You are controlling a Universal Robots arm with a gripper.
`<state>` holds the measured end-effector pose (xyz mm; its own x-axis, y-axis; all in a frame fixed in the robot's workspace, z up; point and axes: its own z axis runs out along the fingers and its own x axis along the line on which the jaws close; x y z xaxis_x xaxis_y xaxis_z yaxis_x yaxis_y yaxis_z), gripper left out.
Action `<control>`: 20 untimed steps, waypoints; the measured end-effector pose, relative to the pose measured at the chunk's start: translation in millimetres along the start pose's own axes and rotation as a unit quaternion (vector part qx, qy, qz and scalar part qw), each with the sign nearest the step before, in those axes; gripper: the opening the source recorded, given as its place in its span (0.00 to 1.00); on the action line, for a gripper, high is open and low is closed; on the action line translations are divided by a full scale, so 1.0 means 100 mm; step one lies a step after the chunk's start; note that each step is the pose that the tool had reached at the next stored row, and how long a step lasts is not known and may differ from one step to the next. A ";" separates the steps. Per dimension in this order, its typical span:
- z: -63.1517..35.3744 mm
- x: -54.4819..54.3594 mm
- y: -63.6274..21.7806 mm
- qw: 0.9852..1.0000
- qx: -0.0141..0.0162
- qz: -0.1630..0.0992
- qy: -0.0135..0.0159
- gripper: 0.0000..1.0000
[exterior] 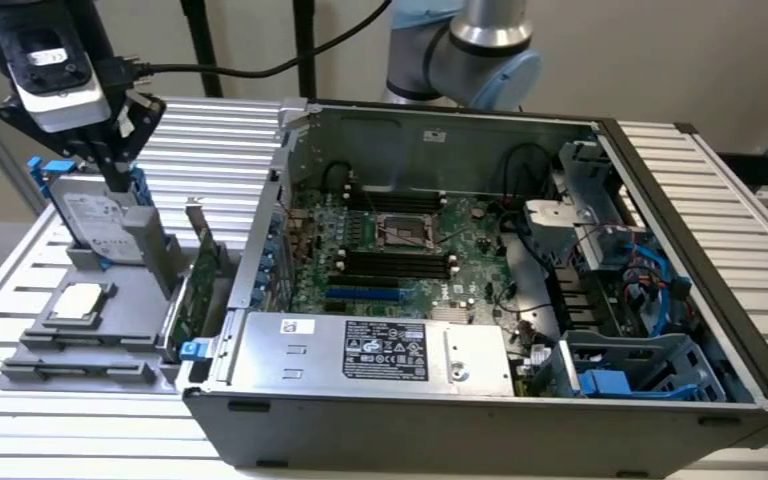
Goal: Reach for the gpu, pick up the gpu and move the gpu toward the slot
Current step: 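Reach for the gpu, then pick up the gpu and move the gpu toward the slot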
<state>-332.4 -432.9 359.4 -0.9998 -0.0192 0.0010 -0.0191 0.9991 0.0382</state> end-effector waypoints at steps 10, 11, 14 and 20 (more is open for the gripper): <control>0.026 -0.35 -0.245 1.000 0.000 0.000 0.000 0.11; 0.033 -0.38 -0.271 1.000 0.000 0.000 0.000 0.11; 0.052 -0.42 -0.331 1.000 0.000 0.000 0.000 0.11; 0.052 -0.42 -0.332 1.000 0.000 0.000 0.000 0.11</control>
<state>-290.0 -465.0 352.9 -0.9998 -0.0189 0.0014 -0.0189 0.9991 0.0381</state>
